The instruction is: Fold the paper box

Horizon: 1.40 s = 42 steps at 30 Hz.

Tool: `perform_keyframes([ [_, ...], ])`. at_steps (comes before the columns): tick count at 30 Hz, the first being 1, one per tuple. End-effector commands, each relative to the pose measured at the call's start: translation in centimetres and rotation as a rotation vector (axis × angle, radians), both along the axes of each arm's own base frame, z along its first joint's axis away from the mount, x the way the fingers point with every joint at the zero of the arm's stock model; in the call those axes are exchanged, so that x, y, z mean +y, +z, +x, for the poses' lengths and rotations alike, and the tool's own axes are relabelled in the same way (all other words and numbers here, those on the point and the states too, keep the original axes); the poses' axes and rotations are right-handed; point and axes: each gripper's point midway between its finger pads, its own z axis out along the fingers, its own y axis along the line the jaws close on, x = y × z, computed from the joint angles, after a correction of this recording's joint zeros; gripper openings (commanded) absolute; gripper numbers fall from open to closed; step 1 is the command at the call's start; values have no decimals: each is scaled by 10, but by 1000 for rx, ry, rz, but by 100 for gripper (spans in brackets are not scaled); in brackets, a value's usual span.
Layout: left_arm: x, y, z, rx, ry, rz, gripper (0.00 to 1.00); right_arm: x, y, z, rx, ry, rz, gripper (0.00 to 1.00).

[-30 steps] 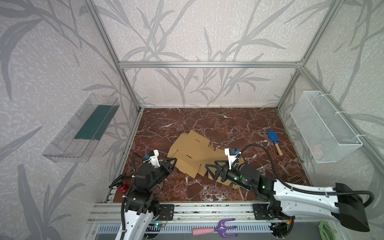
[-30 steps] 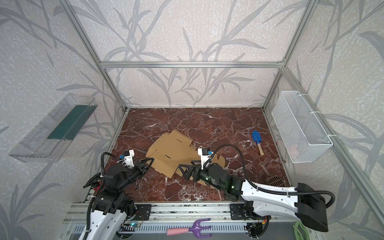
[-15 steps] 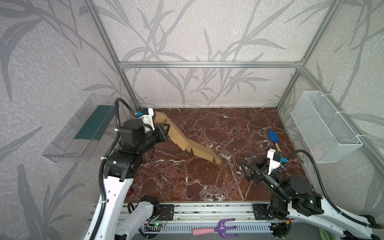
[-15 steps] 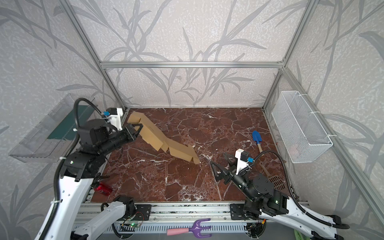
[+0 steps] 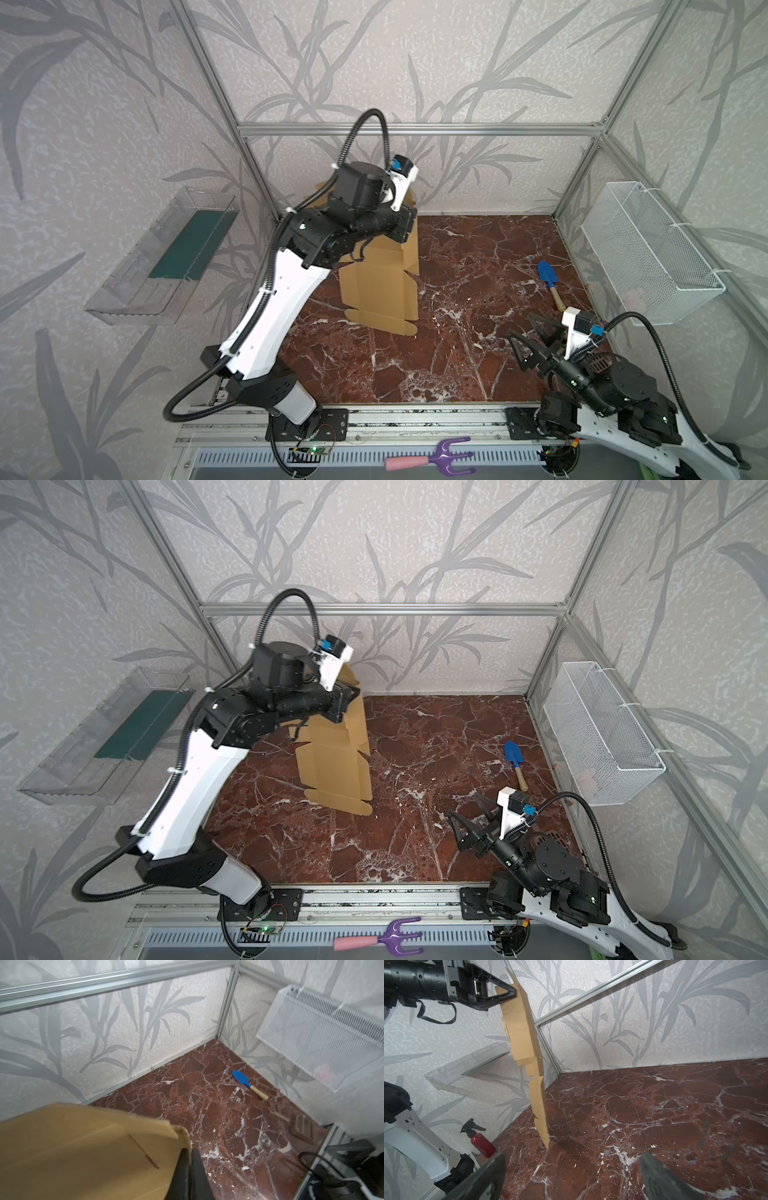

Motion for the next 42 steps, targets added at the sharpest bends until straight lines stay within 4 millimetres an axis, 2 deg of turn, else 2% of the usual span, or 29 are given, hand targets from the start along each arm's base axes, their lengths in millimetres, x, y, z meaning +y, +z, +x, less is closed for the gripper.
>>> perform_keyframes([
  [1, -7, -59, 6, 28, -51, 293, 0, -12, 0, 0, 12, -29, -17, 99],
  [7, -49, -111, 22, 101, -123, 364, 0, -24, 1, 0, 14, -66, -48, 99],
  [12, -82, -154, 26, 188, -194, 379, 0, -37, 5, 6, -1, -137, -65, 99],
  [17, -106, -195, 26, 229, -231, 445, 0, -45, 16, 13, -63, -207, -103, 99],
  [21, -116, -226, 18, 215, -248, 543, 0, -42, 22, 17, -91, -232, -94, 99],
  [26, -112, -264, 5, 176, -244, 695, 0, -26, 26, 13, -104, -156, -26, 99],
  [28, -110, -276, -4, 181, -254, 731, 3, -21, 26, 10, -116, -122, -28, 99],
  [30, -110, -287, -13, 173, -266, 775, 9, -26, 23, 11, -76, -143, 15, 99],
  [32, -107, -296, -20, 153, -253, 823, 14, -39, 15, 18, 4, -226, 76, 99],
  [37, -103, -302, -35, 168, -264, 805, 20, -47, 15, 22, 49, -284, 47, 99],
  [39, -102, -297, -40, 166, -273, 776, 27, -45, 17, 23, 53, -287, -5, 99],
  [42, -100, -278, -46, 147, -263, 723, 41, -37, 8, 27, 98, -294, -89, 100],
])
